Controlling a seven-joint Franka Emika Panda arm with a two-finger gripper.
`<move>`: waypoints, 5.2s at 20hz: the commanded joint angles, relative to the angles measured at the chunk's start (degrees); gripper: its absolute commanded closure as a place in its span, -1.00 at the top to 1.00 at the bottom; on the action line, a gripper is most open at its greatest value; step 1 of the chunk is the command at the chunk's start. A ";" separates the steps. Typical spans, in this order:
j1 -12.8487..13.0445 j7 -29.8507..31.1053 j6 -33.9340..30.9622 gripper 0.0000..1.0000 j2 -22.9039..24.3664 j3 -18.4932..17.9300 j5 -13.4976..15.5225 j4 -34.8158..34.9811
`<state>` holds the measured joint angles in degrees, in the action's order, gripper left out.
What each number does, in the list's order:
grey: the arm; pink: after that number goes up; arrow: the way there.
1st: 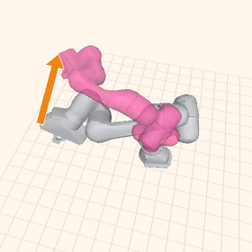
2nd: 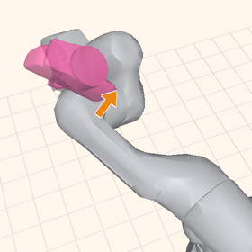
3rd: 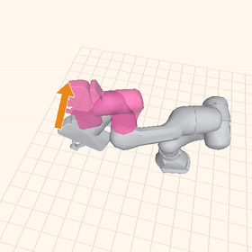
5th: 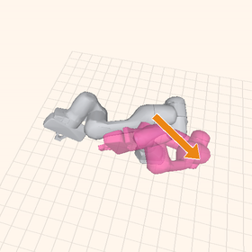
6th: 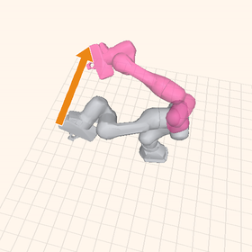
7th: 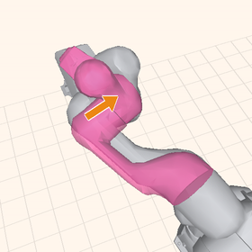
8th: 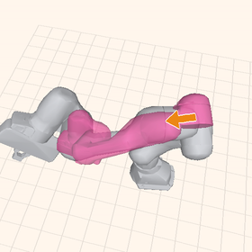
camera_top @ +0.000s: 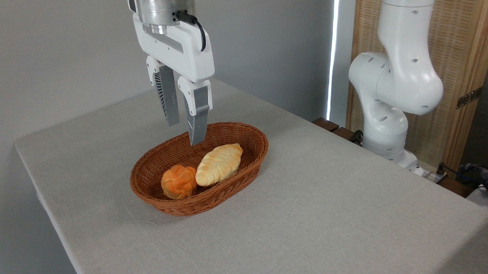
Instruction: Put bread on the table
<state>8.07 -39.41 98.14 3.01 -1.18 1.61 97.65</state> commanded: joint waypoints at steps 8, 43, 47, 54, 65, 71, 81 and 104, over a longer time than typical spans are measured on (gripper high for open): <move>0.10 -1.02 -1.54 1.00 0.77 -0.31 0.33 -0.09; 5.11 7.77 22.53 1.00 16.50 2.23 5.34 34.27; 5.02 7.50 22.89 1.00 16.50 2.23 5.07 34.97; 5.46 7.33 27.45 1.00 16.33 3.29 4.72 38.93; 5.55 -2.84 30.01 1.00 16.50 3.29 1.83 41.39; 5.37 -6.20 30.01 1.00 16.50 3.20 1.64 42.62; 5.29 -13.86 30.10 1.00 16.41 2.94 1.82 44.56; 5.72 -8.06 29.92 0.02 16.59 3.03 7.53 44.47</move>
<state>13.38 -48.03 127.54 18.23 2.26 8.15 140.71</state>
